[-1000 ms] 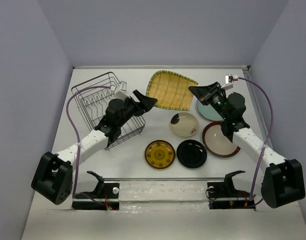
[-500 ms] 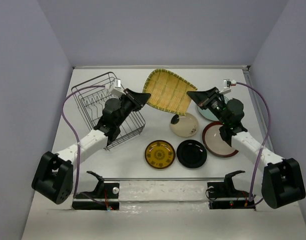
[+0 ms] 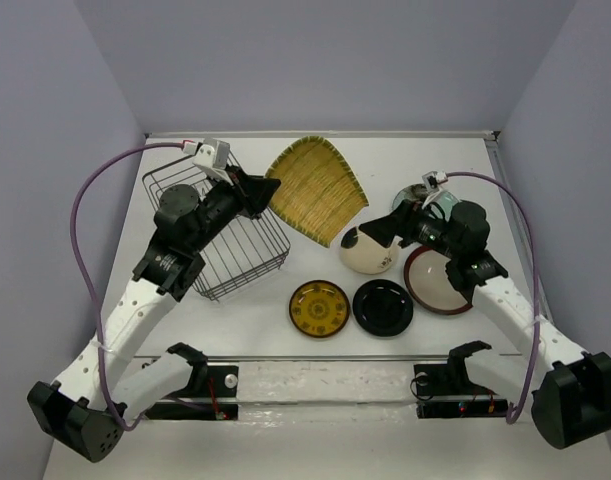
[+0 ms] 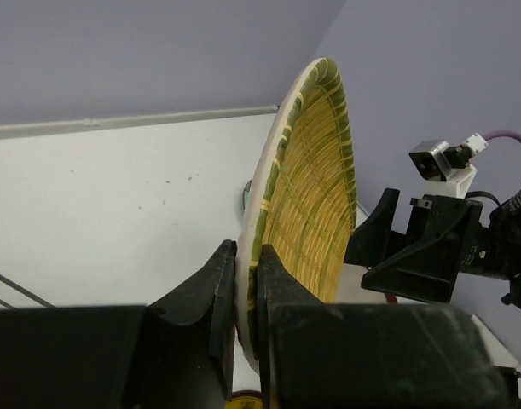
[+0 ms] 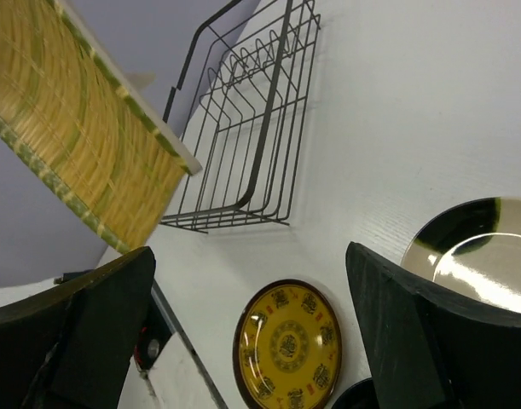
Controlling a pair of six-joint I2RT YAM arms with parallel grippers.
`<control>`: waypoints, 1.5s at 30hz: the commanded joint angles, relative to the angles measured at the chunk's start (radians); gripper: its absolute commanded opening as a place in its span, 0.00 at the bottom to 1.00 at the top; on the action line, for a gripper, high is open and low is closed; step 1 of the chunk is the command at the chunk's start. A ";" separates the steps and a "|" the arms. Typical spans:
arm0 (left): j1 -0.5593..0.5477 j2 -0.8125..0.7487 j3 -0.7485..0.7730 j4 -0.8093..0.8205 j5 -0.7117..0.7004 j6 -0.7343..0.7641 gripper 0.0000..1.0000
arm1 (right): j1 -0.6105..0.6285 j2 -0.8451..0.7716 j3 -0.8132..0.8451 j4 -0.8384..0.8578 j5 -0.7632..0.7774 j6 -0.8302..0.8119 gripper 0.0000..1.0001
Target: Load the plates into the dish rack
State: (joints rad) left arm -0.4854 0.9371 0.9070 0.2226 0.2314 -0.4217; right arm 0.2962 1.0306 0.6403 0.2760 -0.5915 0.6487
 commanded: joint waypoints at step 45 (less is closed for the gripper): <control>-0.050 -0.165 0.214 -0.494 -0.386 0.245 0.99 | 0.215 0.316 0.656 -0.304 0.065 -0.210 0.07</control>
State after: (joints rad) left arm -0.5358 0.9043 1.0874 -0.2962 0.1780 -0.1474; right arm 0.4992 1.3502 1.1717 -0.1028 -0.7288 0.3195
